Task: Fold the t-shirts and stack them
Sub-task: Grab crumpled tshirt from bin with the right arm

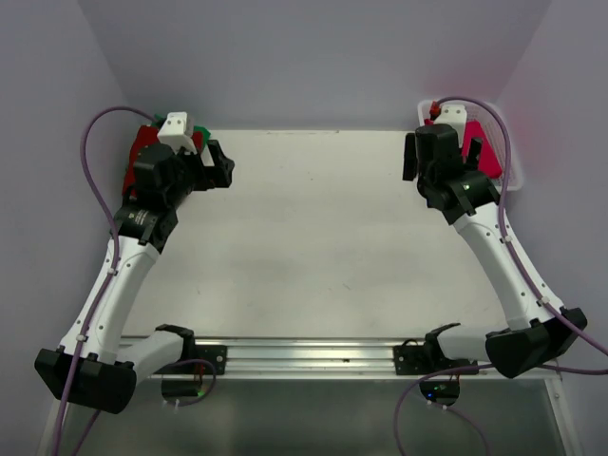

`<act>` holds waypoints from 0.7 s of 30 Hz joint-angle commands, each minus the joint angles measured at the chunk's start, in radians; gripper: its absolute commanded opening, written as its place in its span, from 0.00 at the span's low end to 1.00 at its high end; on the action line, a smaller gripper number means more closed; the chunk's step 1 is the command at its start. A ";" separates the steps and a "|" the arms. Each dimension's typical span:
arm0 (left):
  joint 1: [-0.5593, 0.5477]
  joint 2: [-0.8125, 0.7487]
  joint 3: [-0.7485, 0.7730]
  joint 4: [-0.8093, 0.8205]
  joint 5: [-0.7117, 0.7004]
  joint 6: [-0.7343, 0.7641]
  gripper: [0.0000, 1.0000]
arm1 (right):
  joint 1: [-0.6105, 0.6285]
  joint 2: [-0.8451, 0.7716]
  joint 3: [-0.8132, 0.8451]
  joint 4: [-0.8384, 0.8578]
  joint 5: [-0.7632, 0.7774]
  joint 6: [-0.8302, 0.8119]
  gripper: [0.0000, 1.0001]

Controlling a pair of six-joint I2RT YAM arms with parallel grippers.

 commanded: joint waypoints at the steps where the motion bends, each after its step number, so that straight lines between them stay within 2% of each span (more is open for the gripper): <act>1: 0.001 -0.019 0.001 0.019 0.001 -0.019 1.00 | -0.004 0.004 0.025 0.013 -0.017 0.026 0.99; 5: 0.001 -0.026 -0.008 0.032 0.040 -0.012 1.00 | -0.002 0.005 0.019 0.026 -0.077 0.012 0.99; 8: 0.001 -0.034 -0.014 0.039 0.044 -0.012 1.00 | -0.016 0.034 0.010 0.083 -0.048 0.003 0.99; 9: 0.001 -0.038 -0.017 0.042 0.042 -0.012 1.00 | -0.037 0.059 0.033 0.092 -0.071 0.009 0.99; 11: 0.001 -0.040 -0.025 0.039 0.033 -0.012 1.00 | -0.161 0.173 0.082 0.076 -0.167 0.076 0.99; 12: -0.001 -0.036 -0.023 0.035 0.028 -0.012 1.00 | -0.207 0.215 0.135 0.074 -0.245 0.098 0.99; 13: 0.001 -0.032 -0.019 0.027 0.028 -0.012 1.00 | -0.277 0.316 0.169 0.057 -0.260 0.130 0.99; 17: 0.001 -0.031 -0.011 -0.014 0.038 -0.015 1.00 | -0.404 0.540 0.359 0.014 -0.310 0.198 0.99; 19: 0.001 -0.045 -0.026 -0.016 0.030 -0.016 1.00 | -0.441 0.617 0.491 -0.015 -0.349 0.202 0.99; 20: 0.001 -0.051 -0.031 -0.017 0.027 -0.016 1.00 | -0.447 0.705 0.545 -0.032 -0.376 0.195 0.99; 21: 0.001 -0.061 -0.038 -0.016 0.027 -0.019 1.00 | -0.450 0.746 0.655 -0.047 -0.390 0.184 0.99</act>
